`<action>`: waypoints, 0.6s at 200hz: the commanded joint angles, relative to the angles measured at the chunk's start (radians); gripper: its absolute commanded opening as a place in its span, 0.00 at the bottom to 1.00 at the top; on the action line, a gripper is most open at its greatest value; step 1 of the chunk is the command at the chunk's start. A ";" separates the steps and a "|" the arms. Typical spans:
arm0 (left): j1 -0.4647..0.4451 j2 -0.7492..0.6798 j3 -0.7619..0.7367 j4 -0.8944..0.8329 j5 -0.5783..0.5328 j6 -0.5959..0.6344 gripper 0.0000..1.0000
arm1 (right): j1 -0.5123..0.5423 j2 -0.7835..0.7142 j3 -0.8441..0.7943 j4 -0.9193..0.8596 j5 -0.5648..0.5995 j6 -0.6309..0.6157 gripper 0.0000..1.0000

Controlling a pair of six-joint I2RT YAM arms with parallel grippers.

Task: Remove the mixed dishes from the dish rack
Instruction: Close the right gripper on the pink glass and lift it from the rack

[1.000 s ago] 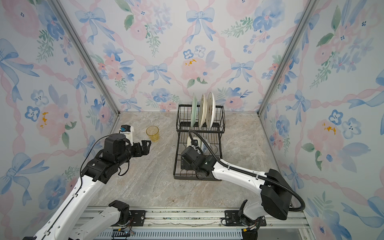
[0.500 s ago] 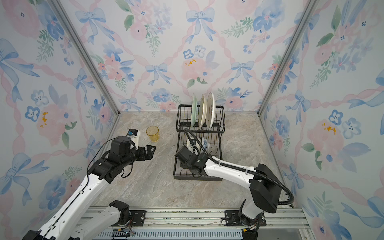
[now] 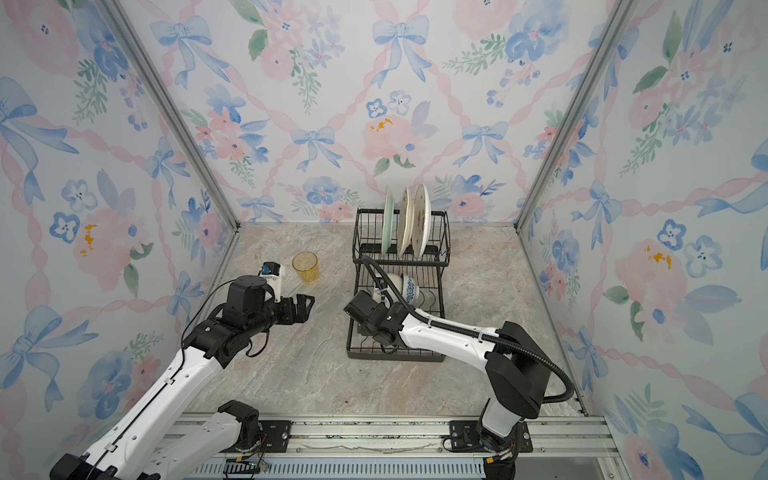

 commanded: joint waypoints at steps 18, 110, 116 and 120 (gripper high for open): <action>-0.006 0.007 -0.018 0.039 0.006 0.047 0.98 | -0.007 0.054 0.029 -0.025 -0.016 -0.002 0.77; -0.003 0.016 -0.048 0.053 0.000 0.069 0.98 | -0.011 0.089 0.033 -0.061 -0.016 0.000 0.67; -0.003 0.018 -0.047 0.052 0.001 0.070 0.98 | -0.011 0.086 0.030 -0.061 -0.015 -0.001 0.66; -0.002 0.018 -0.048 0.052 0.000 0.070 0.98 | -0.011 0.085 0.030 -0.061 -0.015 0.000 0.65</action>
